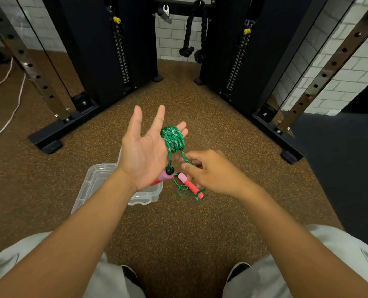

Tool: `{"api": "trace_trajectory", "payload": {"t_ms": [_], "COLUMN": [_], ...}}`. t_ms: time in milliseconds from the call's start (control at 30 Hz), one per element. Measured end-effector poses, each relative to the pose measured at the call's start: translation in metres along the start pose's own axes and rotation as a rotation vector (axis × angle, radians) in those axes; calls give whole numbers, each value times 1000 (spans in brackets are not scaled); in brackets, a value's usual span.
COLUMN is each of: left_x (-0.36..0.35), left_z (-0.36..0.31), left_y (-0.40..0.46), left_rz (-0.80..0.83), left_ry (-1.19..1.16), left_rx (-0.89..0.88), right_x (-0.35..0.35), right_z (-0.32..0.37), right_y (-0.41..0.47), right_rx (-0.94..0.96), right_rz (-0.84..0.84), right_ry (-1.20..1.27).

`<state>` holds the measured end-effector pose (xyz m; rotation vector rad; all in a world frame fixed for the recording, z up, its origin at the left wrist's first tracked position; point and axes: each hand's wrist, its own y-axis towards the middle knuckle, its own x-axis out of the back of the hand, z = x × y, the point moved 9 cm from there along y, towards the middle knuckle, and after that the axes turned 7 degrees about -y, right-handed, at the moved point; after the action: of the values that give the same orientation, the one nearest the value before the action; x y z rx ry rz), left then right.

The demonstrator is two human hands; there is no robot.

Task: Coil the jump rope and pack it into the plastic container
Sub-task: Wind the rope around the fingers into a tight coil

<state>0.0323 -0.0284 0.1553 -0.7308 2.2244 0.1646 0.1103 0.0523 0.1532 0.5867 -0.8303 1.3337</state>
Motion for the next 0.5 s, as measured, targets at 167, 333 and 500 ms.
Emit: {"api": "trace_trajectory", "payload": {"t_ms": [167, 333, 500], "left_x": [8, 16, 10], "left_z": [-2, -3, 7], "left_y": [0, 4, 6], "left_rz": [-45, -91, -80], "left_ry": [159, 235, 564], "left_rx": [-35, -62, -62], "right_x": [5, 6, 18], "right_z": [5, 15, 25], "right_y": [-4, -9, -10], "right_rx": [13, 44, 125], "right_rz": [44, 112, 64], "right_ry": [-19, 43, 31]}}
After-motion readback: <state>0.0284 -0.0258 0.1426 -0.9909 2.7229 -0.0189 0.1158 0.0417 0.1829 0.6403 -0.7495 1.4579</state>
